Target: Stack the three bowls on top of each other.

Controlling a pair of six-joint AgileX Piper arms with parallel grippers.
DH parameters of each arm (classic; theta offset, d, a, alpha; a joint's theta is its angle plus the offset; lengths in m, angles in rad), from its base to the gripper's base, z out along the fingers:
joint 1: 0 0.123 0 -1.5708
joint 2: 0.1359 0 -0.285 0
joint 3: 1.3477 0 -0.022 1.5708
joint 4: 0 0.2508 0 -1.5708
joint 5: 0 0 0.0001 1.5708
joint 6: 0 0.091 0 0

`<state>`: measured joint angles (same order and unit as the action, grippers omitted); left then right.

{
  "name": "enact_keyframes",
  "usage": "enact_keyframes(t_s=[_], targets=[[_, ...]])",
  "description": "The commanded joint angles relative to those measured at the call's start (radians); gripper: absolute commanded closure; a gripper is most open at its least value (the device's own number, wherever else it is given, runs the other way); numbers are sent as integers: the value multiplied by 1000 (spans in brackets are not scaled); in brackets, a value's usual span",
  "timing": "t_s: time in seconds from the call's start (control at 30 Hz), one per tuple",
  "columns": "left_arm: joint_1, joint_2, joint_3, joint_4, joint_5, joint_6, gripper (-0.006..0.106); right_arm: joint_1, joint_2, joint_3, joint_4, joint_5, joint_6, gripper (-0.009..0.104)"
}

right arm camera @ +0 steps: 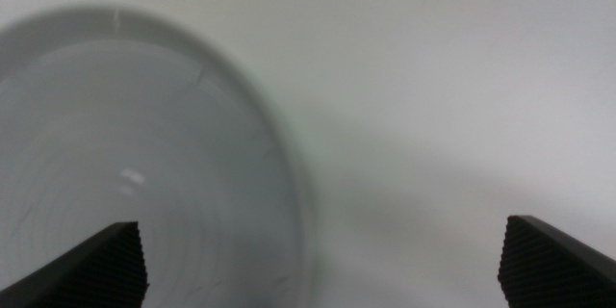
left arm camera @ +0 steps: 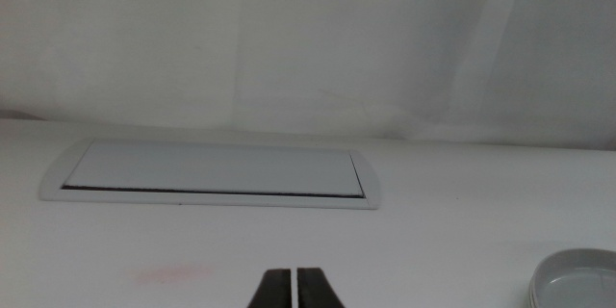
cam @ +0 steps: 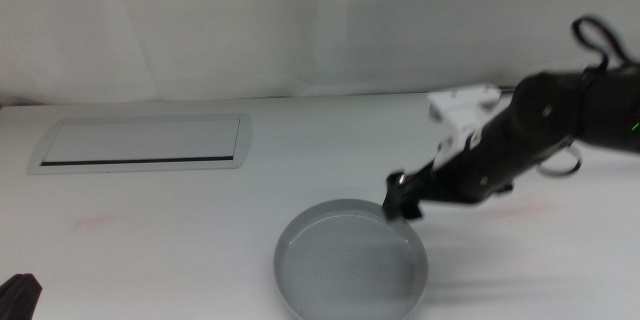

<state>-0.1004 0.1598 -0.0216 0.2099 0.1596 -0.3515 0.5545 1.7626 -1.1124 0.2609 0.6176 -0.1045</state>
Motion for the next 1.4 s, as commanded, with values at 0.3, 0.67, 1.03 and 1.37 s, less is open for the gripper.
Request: enact_keyframes(t_s=[0.3, 0.67, 1.03, 1.37], targets=[[4, -8, 7, -5, -15, 2, 103, -336, -132, -284, -395, 137, 154, -8], [4, -8, 7, -5, -15, 4, 103, -551, -250, -291, -405, 131, 112, 58], [4, -8, 7, -5, -15, 4, 103, -510, -572, -129, -420, 48, 182, 98], [4, -8, 7, -5, -15, 4, 103, -427, -1029, 232, -442, -68, 216, 98]])
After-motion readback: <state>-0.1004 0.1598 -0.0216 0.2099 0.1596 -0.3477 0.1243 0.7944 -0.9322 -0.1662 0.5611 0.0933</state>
